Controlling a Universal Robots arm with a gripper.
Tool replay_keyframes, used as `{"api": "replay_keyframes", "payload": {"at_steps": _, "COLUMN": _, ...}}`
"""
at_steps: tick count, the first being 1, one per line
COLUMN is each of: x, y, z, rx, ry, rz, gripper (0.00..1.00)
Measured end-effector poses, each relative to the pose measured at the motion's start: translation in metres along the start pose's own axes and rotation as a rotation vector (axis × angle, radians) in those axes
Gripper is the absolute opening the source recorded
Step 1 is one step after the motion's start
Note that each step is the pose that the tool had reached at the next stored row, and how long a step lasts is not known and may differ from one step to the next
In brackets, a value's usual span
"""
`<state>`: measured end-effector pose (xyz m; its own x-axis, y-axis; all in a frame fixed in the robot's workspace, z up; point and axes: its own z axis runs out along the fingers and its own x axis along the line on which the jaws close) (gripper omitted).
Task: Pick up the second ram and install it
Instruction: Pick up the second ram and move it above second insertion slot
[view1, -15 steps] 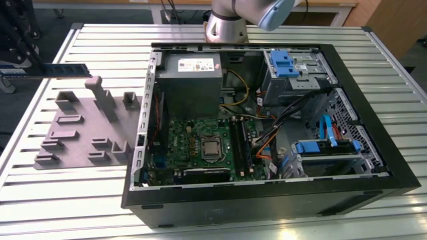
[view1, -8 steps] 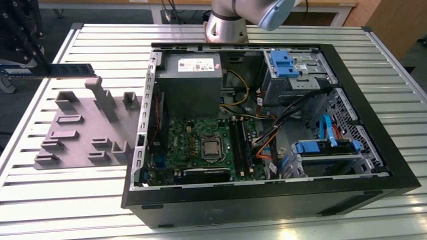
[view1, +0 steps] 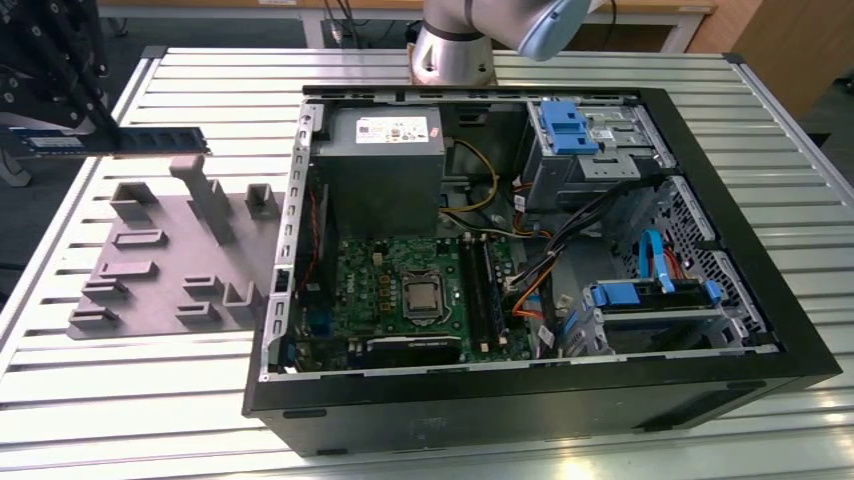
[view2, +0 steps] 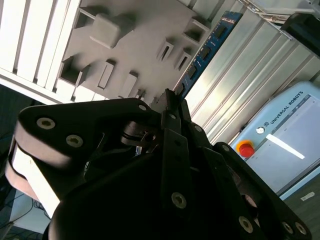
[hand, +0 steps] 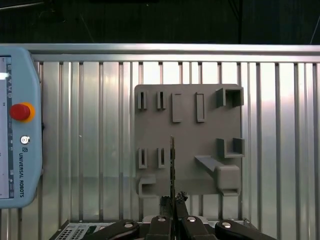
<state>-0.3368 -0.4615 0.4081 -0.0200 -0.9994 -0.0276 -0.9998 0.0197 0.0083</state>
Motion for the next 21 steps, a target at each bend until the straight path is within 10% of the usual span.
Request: {"api": "replay_keyframes", "payload": {"at_steps": 21, "x": -0.0006, "y": -0.0312, "z": -0.0003, "rx": 0.0, "ry": 0.0, "rz": 0.0, "gripper": 0.14}}
